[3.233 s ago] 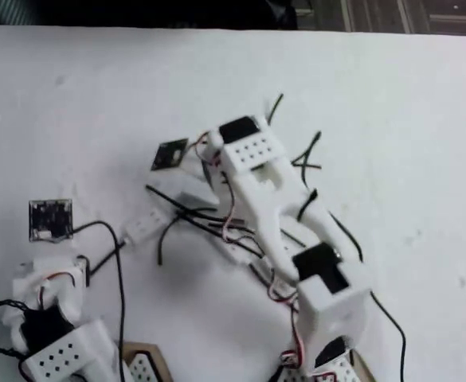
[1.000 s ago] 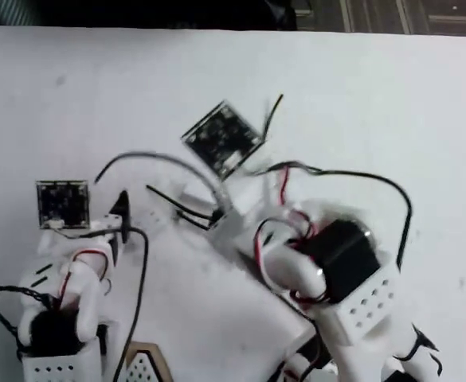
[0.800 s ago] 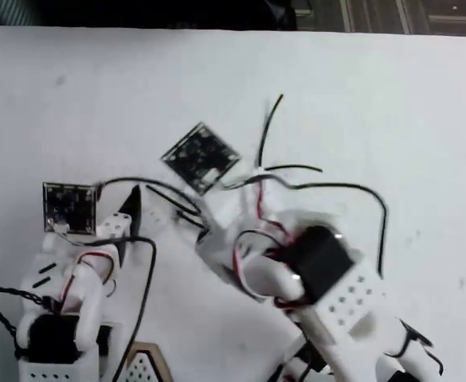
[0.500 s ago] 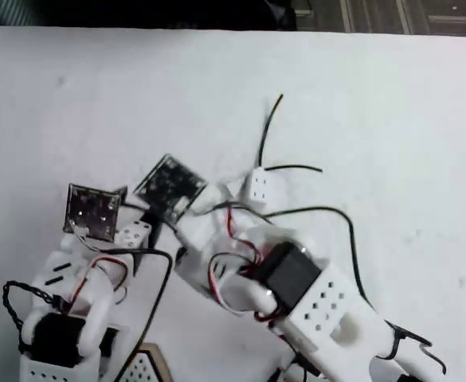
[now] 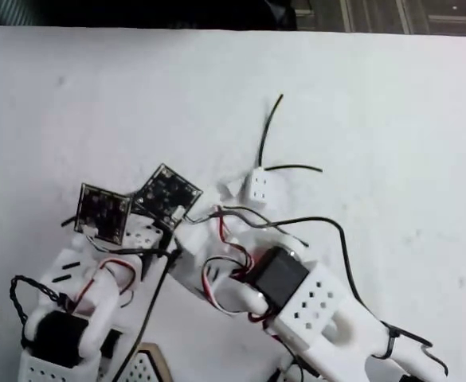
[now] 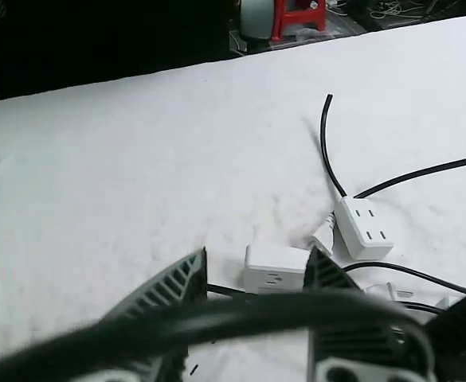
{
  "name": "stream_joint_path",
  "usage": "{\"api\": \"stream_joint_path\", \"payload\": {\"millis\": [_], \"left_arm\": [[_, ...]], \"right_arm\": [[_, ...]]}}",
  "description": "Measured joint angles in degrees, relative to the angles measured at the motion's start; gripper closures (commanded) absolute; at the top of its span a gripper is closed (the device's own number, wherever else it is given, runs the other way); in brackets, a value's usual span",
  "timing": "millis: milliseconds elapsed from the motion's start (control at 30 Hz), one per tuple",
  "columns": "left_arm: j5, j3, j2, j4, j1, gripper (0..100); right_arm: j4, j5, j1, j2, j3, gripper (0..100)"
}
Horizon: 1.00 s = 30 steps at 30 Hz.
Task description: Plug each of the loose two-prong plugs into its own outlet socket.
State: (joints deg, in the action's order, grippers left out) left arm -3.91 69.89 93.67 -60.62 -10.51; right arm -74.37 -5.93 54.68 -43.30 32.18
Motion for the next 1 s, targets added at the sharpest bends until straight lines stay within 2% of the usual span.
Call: {"api": "stream_joint_path", "payload": {"millis": [100, 333, 500, 700, 867, 1000], "left_arm": [[-0.1, 0.0, 0.7, -1.1, 2.0, 79], [-1.6, -6.2, 0.6, -6.8, 20.7, 79], [-6.8, -9.6, 0.8, -9.7, 29.5, 79], [-8.5, -4.8, 0.8, -9.6, 35.8, 79], [-8.5, 4.1, 0.7, -6.2, 38.3, 79], [-8.5, 6.9, 0.1, -4.9, 41.4, 79]], "right_arm": [[0.3, 0.0, 0.0, 0.0, 0.0, 98.0], [6.2, 0.0, -6.4, 0.0, 0.2, 98.0], [13.3, 0.7, -8.4, 0.0, 2.4, 98.0], [32.3, 10.4, -8.2, 0.1, 18.0, 98.0], [52.6, 10.7, -8.0, 0.1, 30.8, 98.1], [58.0, 11.3, -7.7, 0.4, 32.1, 98.1]]}}
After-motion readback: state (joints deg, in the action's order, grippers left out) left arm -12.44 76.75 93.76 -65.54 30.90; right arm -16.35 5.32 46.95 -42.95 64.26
